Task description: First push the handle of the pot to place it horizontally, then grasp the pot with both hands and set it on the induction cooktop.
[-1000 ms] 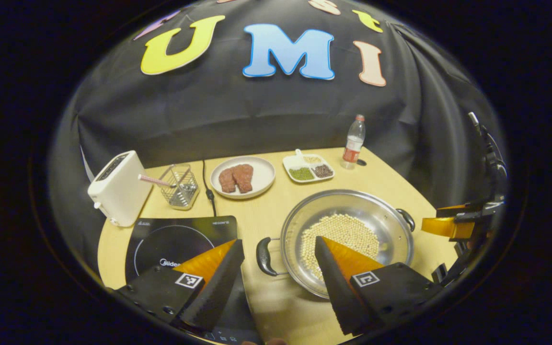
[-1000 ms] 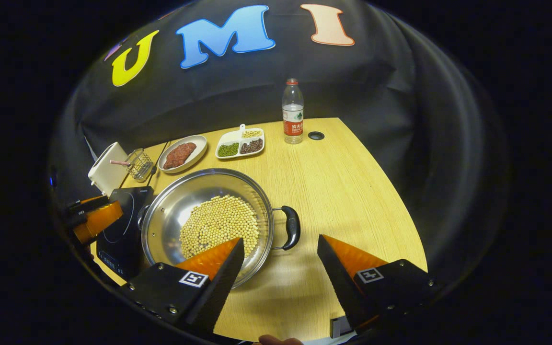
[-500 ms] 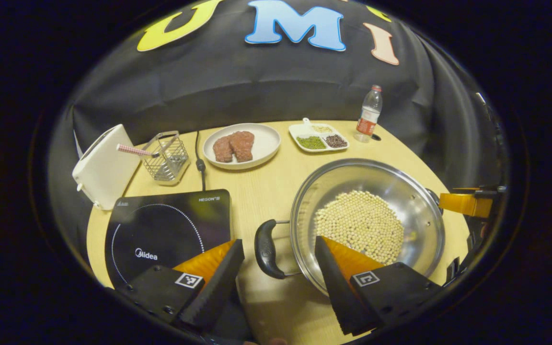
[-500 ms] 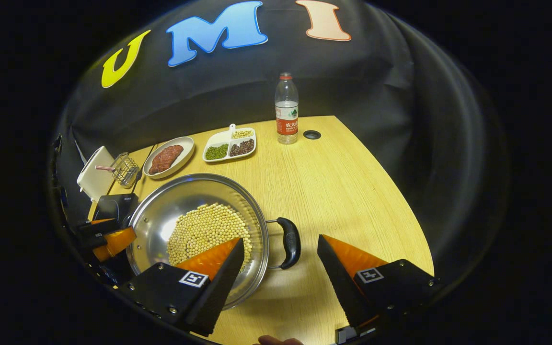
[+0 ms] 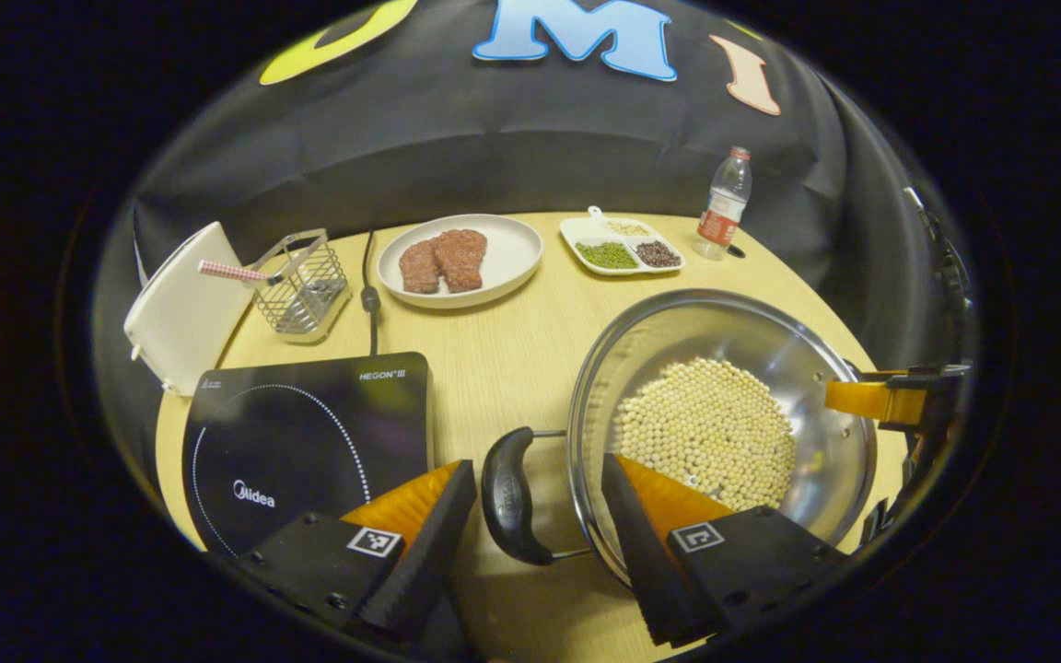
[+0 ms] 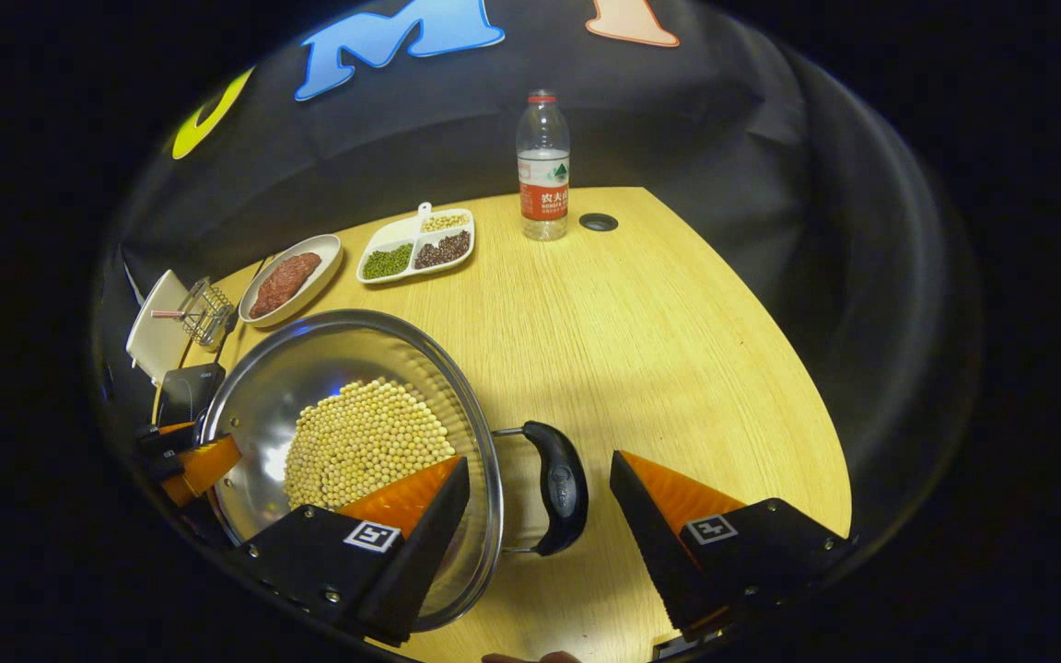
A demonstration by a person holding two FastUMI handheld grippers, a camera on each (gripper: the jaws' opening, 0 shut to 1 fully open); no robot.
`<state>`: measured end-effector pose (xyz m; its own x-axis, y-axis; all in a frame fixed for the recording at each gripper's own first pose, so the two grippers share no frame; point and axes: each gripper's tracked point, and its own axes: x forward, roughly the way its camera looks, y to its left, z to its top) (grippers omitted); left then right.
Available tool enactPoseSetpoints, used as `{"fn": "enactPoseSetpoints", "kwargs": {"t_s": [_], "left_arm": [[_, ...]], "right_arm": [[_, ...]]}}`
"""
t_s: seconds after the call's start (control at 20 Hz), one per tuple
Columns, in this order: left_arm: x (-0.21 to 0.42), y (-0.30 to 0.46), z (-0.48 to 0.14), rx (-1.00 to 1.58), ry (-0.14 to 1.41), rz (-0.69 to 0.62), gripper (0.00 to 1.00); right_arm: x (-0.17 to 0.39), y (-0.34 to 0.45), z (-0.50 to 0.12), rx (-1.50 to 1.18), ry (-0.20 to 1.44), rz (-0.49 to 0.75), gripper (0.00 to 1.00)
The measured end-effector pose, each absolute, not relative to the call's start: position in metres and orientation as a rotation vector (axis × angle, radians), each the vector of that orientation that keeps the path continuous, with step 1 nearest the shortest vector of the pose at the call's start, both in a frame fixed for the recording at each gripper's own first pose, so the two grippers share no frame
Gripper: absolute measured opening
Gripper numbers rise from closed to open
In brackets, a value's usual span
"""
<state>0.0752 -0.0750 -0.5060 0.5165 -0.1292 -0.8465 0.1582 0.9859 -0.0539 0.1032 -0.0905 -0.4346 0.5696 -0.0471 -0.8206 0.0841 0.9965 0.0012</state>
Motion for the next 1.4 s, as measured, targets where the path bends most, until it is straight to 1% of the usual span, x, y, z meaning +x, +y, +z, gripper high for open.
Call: {"fn": "enactPoseSetpoints", "kwargs": {"t_s": [0.05, 0.15, 0.2, 0.25, 0.3, 0.4, 0.45, 0.5, 0.55, 0.6, 0.65, 0.7, 0.75, 0.85, 1.2, 1.25, 1.35, 1.4], "left_arm": [[0.076, -0.075, -0.506, 0.034, 1.017, -0.172, 0.89], [0.077, -0.075, -0.508, 0.036, 1.012, -0.175, 0.75], [0.078, -0.075, -0.51, 0.037, 1.008, -0.171, 0.7], [0.078, -0.075, -0.508, 0.036, 1.004, -0.168, 0.69], [0.077, -0.075, -0.507, 0.034, 1.003, -0.163, 0.72], [0.079, -0.074, -0.508, 0.038, 0.998, -0.165, 0.72], [0.079, -0.074, -0.509, 0.035, 0.998, -0.166, 0.67], [0.079, -0.074, -0.508, 0.027, 1.002, -0.164, 0.7], [0.08, -0.074, -0.508, 0.022, 1.003, -0.161, 0.71], [0.08, -0.074, -0.505, 0.021, 1.0, -0.159, 0.67], [0.08, -0.075, -0.506, 0.022, 1.002, -0.162, 0.64], [0.081, -0.075, -0.507, 0.027, 1.001, -0.164, 0.6], [0.081, -0.074, -0.506, 0.04, 0.999, -0.167, 0.64], [0.079, -0.075, -0.505, 0.046, 1.002, -0.171, 0.6], [0.072, -0.074, -0.48, 0.04, 0.986, -0.183, 0.6], [0.073, -0.073, -0.475, 0.039, 0.982, -0.186, 0.57], [0.073, -0.07, -0.465, 0.036, 0.967, -0.192, 0.57], [0.072, -0.068, -0.459, 0.036, 0.962, -0.193, 0.6]], "right_arm": [[0.103, -0.09, -0.44, 0.042, 0.976, -0.076, 0.96], [0.102, -0.088, -0.445, 0.039, 0.995, -0.064, 0.93], [0.102, -0.087, -0.448, 0.033, 0.999, -0.056, 0.93], [0.102, -0.089, -0.453, 0.019, 1.005, -0.056, 0.9], [0.101, -0.089, -0.455, 0.015, 1.012, -0.052, 0.85], [0.101, -0.084, -0.458, 0.049, 1.021, -0.043, 0.8], [0.1, -0.084, -0.459, 0.063, 1.022, -0.039, 0.74], [0.099, -0.084, -0.459, 0.077, 1.02, -0.038, 0.68], [0.1, -0.084, -0.462, 0.093, 1.021, -0.026, 0.71], [0.1, -0.083, -0.461, 0.115, 1.02, -0.026, 0.66], [0.097, -0.081, -0.458, 0.108, 1.034, -0.024, 0.55], [0.098, -0.084, -0.459, 0.096, 1.03, -0.026, 0.61], [0.099, -0.083, -0.458, 0.089, 1.03, -0.03, 0.6], [0.097, -0.082, -0.459, 0.103, 1.042, -0.034, 0.6], [0.09, -0.084, -0.443, 0.084, 1.039, -0.025, 0.6], [0.087, -0.082, -0.436, 0.088, 1.034, -0.028, 0.6], [0.074, -0.077, -0.418, 0.084, 1.022, -0.031, 0.6], [0.075, -0.075, -0.414, 0.079, 1.016, -0.032, 0.6]]}}
